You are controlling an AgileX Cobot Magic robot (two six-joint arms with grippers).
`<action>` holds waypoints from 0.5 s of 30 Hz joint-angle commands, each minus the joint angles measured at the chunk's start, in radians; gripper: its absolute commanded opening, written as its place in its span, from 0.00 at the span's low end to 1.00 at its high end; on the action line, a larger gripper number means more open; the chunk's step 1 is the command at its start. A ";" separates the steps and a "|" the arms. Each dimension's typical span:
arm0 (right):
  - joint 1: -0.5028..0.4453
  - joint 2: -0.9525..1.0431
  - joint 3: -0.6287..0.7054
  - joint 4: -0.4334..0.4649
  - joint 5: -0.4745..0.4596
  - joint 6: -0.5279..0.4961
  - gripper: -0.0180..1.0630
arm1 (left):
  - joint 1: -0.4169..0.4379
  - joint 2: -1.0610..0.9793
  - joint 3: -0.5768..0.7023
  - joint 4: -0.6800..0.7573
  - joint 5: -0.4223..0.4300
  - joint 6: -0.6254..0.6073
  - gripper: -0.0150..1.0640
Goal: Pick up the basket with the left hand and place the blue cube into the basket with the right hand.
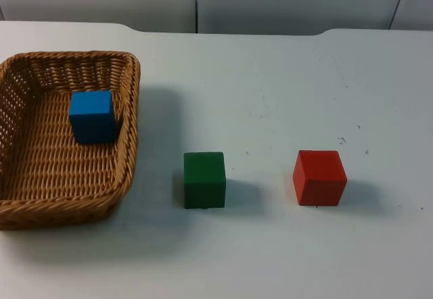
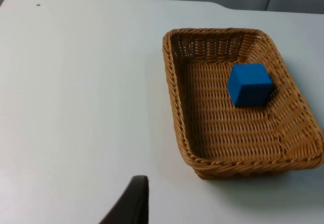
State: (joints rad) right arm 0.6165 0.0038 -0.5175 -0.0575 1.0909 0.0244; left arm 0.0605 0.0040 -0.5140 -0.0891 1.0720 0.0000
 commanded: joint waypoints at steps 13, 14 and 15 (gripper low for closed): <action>-0.341 -0.004 0.008 -0.006 -0.013 0.001 0.99 | 0.005 -0.004 0.003 -0.010 0.001 0.000 0.99; -0.376 -0.004 0.008 -0.006 -0.013 0.001 0.99 | 0.005 -0.004 0.003 -0.010 0.001 0.000 0.99; -0.415 -0.004 0.008 -0.006 -0.013 0.001 0.99 | 0.005 -0.004 0.003 -0.010 0.001 0.000 0.99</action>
State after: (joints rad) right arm 0.2601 0.0038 -0.5175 -0.0575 1.0909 0.0244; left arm 0.0605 0.0040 -0.5140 -0.0891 1.0720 0.0000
